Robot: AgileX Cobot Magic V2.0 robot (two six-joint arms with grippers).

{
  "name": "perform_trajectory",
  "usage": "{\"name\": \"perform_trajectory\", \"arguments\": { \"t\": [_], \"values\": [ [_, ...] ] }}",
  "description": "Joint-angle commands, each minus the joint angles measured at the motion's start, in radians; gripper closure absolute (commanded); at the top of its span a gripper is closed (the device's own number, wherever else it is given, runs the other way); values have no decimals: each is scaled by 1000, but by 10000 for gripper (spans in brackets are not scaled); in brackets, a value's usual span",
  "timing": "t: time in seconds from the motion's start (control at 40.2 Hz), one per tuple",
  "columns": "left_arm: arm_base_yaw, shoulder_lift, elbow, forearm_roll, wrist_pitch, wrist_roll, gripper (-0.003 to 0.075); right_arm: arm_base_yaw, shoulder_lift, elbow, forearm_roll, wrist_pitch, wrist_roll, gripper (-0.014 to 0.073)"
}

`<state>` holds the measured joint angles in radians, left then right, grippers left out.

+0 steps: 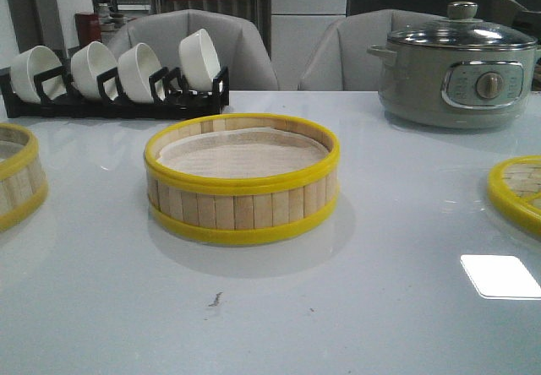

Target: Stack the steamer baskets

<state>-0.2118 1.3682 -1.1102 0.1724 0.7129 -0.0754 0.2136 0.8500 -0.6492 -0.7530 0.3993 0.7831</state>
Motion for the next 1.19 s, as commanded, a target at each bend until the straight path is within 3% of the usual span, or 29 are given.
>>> {"name": "perform_trajectory", "arguments": {
  "t": [0.0, 0.423, 0.87, 0.995, 1.169],
  "values": [
    [-5, 52, -41, 3, -69, -2, 204, -4, -4, -38, -34, -39, 2, 250],
    [-3, 282, -41, 13, -126, -2, 204, -4, -4, -38, -34, 12, 2, 250],
    [45, 359, -41, -8, -148, -2, 216, -4, 6, -38, -34, 12, 2, 250],
    [45, 359, -41, -13, -150, -2, 283, -4, 6, -38, -34, 11, 2, 250],
    [45, 359, -41, -29, -150, -2, 465, -4, 6, -38, -34, 9, 2, 250]
  ]
}}
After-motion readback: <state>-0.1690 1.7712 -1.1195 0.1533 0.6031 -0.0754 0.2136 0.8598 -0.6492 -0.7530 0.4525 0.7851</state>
